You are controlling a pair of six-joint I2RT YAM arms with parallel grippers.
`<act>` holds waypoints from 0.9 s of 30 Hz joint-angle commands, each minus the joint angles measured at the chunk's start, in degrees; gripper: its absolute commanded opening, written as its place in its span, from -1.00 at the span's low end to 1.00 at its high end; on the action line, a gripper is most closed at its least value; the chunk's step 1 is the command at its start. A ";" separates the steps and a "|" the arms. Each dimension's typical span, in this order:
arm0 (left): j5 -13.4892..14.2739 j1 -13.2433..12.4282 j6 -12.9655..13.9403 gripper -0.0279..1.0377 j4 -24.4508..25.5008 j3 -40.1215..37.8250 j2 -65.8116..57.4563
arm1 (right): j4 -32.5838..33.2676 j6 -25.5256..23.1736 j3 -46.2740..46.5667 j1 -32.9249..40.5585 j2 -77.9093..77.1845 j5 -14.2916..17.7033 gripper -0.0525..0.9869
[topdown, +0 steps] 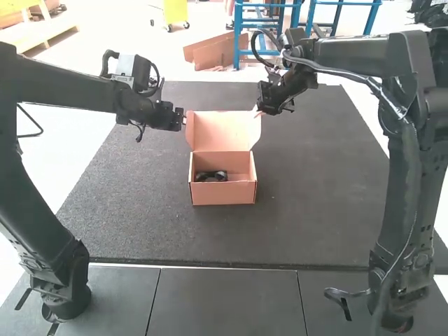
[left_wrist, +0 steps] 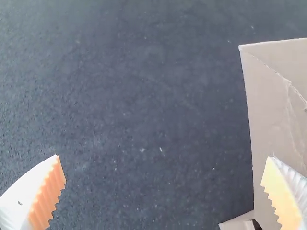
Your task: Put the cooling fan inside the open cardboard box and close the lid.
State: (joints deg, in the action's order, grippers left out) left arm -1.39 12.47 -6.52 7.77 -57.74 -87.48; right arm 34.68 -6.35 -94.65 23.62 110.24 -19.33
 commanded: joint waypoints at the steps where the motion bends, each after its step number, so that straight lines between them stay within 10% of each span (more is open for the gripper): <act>1: -0.63 1.42 -0.51 0.87 -0.04 -1.77 -0.14 | 1.80 0.64 -0.89 1.52 -1.95 -2.82 -0.92; 27: -0.63 2.65 -1.12 0.87 7.61 2.54 5.04 | 16.21 5.56 1.58 4.77 -4.15 -8.62 -0.92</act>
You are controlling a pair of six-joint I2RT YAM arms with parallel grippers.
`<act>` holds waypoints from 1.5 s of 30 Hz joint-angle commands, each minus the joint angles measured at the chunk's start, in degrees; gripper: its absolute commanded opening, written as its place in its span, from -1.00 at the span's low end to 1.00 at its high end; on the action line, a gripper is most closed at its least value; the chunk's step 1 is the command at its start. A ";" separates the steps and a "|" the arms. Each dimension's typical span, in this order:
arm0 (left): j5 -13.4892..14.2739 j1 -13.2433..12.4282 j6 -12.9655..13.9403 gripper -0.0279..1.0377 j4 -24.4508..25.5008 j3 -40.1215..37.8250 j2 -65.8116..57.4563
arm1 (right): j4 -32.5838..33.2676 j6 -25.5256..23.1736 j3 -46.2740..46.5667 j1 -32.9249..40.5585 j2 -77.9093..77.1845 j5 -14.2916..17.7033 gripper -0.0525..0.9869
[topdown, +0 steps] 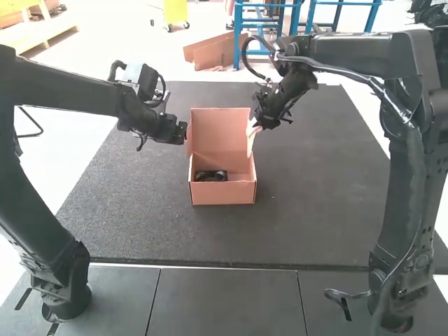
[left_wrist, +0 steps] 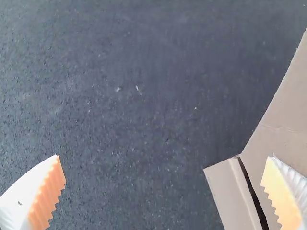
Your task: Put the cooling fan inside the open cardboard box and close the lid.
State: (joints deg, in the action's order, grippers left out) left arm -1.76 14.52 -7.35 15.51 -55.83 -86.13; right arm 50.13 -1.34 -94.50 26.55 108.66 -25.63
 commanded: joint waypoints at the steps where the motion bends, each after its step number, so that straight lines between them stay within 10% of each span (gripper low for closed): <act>1: -0.26 0.77 -0.29 0.87 -0.04 0.90 4.21 | 0.76 0.55 1.69 1.93 -2.75 -2.32 -0.92; 30: -1.40 4.90 0.94 0.87 8.93 11.19 17.13 | 2.25 2.31 14.69 2.19 -8.03 -1.36 -0.92; 37: 3.25 4.64 4.72 0.87 12.35 11.98 25.92 | 1.20 2.57 16.54 2.28 -8.03 -0.92 -0.91; 39: 5.89 4.37 4.72 0.87 11.83 11.54 27.33 | 0.32 2.14 16.19 2.37 -8.03 -0.74 -0.57; 43: 7.74 2.88 4.72 0.87 9.54 10.48 28.03 | 0.23 1.70 13.64 2.11 -8.38 -0.65 0.77; 45: 8.26 2.35 4.72 0.87 7.34 10.31 27.68 | 0.32 1.61 12.32 1.93 -8.91 -1.27 0.88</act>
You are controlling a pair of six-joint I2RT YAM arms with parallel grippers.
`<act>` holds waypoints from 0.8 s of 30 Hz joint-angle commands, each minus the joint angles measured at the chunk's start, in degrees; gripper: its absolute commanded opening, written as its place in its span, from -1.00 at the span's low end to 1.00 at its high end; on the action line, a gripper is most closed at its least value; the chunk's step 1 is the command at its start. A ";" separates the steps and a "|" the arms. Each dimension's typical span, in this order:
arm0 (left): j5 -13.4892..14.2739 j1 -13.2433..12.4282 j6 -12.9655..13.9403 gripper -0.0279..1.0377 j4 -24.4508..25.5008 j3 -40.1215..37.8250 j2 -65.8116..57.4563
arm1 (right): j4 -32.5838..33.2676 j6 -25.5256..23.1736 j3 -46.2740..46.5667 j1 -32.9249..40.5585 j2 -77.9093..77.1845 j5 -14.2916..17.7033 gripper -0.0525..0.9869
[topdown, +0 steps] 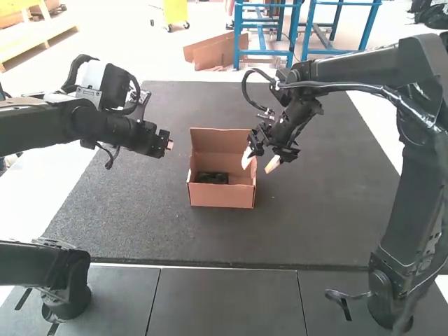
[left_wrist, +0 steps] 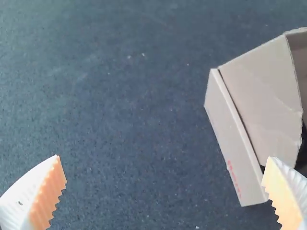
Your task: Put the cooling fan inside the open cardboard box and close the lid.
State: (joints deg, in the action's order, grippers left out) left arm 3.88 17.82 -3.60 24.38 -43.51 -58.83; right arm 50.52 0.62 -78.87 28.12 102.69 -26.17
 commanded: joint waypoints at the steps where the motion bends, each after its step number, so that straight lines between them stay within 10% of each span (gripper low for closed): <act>1: 2.80 -1.13 0.96 0.87 -2.58 -2.20 0.12 | -0.07 -0.36 -3.83 0.27 -3.20 -0.98 0.88; 9: 6.32 -1.13 0.17 0.87 -9.26 -6.42 -4.72 | 2.56 0.61 -3.83 -0.08 -9.18 -1.95 0.88; 19: 7.90 1.78 -0.89 0.87 -14.45 -12.83 -13.51 | -20.29 0.17 6.27 -8.34 -23.51 18.88 0.87; 24: 7.81 5.73 -1.33 0.87 -15.94 -14.85 -16.58 | -29.25 -1.50 12.43 -12.56 -28.69 22.66 0.87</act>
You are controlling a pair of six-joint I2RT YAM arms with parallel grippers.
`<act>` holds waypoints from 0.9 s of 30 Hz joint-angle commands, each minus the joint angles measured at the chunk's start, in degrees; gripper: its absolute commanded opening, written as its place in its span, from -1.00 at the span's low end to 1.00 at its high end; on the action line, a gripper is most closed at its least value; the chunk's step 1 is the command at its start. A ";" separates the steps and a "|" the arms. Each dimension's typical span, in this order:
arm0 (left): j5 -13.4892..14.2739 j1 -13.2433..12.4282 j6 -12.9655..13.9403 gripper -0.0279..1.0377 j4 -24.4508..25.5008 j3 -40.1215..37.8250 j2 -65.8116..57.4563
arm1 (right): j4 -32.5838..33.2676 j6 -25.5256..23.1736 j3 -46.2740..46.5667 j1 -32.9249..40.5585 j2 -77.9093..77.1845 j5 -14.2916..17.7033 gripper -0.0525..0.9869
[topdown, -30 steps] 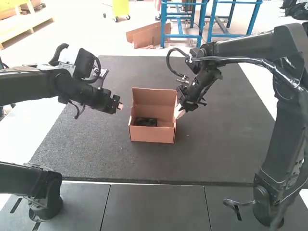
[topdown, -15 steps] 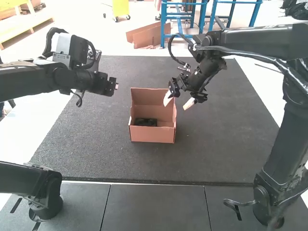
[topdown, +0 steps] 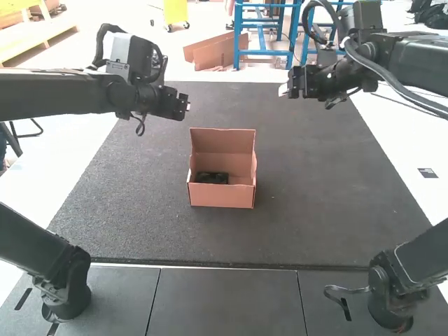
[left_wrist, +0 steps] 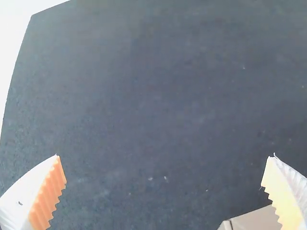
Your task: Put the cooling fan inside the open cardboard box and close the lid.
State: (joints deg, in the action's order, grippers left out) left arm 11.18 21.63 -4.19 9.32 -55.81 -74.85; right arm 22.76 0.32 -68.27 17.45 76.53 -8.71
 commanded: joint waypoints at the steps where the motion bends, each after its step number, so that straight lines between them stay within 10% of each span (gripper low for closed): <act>1: 0.60 2.89 -0.82 0.87 -1.15 -2.81 -1.18 | -1.93 -1.28 2.62 -2.60 -3.14 5.72 0.87; 27: -4.24 6.85 -3.11 0.87 11.07 -1.67 -5.92 | 2.99 -4.10 4.81 -7.52 -6.92 -0.78 0.86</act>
State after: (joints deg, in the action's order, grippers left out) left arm 7.90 28.14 -6.11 20.14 -57.19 -82.54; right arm 25.67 -3.38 -62.83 10.74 70.59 -7.86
